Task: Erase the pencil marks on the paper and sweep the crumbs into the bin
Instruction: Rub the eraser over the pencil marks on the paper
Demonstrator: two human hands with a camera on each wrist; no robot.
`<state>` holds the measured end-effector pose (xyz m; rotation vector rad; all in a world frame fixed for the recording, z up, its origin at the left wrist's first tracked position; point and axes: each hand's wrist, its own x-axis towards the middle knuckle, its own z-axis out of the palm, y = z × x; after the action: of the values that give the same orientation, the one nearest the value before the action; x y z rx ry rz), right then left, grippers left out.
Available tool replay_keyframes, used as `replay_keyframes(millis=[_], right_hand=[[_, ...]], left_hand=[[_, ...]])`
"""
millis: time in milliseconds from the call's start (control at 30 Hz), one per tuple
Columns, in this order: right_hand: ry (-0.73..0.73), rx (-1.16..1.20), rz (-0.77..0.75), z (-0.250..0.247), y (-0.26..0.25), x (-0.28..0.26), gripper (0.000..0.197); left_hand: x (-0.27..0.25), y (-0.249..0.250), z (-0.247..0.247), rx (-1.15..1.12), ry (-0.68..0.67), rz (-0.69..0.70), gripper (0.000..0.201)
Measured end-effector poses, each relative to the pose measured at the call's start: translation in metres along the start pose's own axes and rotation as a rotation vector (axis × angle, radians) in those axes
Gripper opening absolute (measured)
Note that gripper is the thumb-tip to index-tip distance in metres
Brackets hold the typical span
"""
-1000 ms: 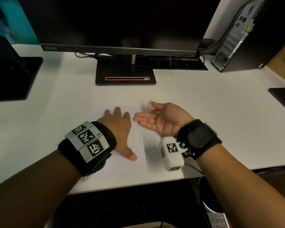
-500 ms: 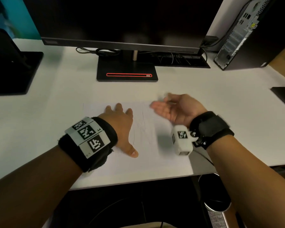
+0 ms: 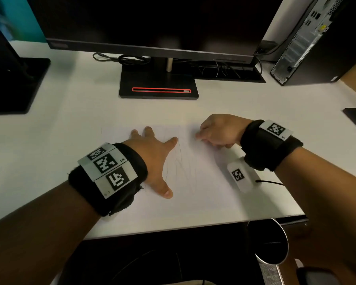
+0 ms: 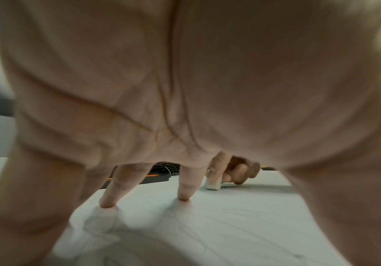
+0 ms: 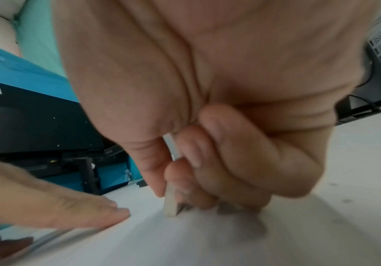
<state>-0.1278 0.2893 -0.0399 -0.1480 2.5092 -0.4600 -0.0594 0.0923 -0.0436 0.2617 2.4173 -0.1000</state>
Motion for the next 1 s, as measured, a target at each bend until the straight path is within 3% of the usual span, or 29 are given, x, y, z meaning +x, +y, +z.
replay_keyframes(millis=[267, 467, 567, 667, 800, 933, 1000], right_hand=[[0.019, -0.106, -0.046, -0.009, 0.001, 0.009, 0.036], [0.031, -0.051, -0.025, -0.011, 0.007, 0.012, 0.032], [-0.030, -0.025, -0.043, -0.005, 0.005, 0.011, 0.031], [0.016, 0.020, 0.009, -0.010, 0.011, 0.011, 0.029], [-0.113, 0.075, -0.001, -0.003, 0.008, 0.004, 0.032], [-0.026, 0.048, 0.016, -0.005, 0.011, 0.000, 0.029], [-0.108, 0.062, -0.007, 0.002, 0.007, -0.003, 0.031]], left_hand=[[0.000, 0.001, 0.001, 0.013, 0.010, 0.004, 0.138], [0.001, 0.002, -0.001, 0.011, 0.007, 0.005, 0.139], [0.001, 0.001, -0.001, 0.003, 0.001, 0.007, 0.139], [-0.001, 0.002, -0.001, 0.002, 0.003, 0.009, 0.138], [0.000, 0.001, -0.001, 0.012, 0.009, 0.010, 0.138], [0.001, 0.003, -0.001, 0.025, 0.004, 0.003, 0.139], [0.000, 0.002, -0.002, 0.029, 0.004, 0.004, 0.138]])
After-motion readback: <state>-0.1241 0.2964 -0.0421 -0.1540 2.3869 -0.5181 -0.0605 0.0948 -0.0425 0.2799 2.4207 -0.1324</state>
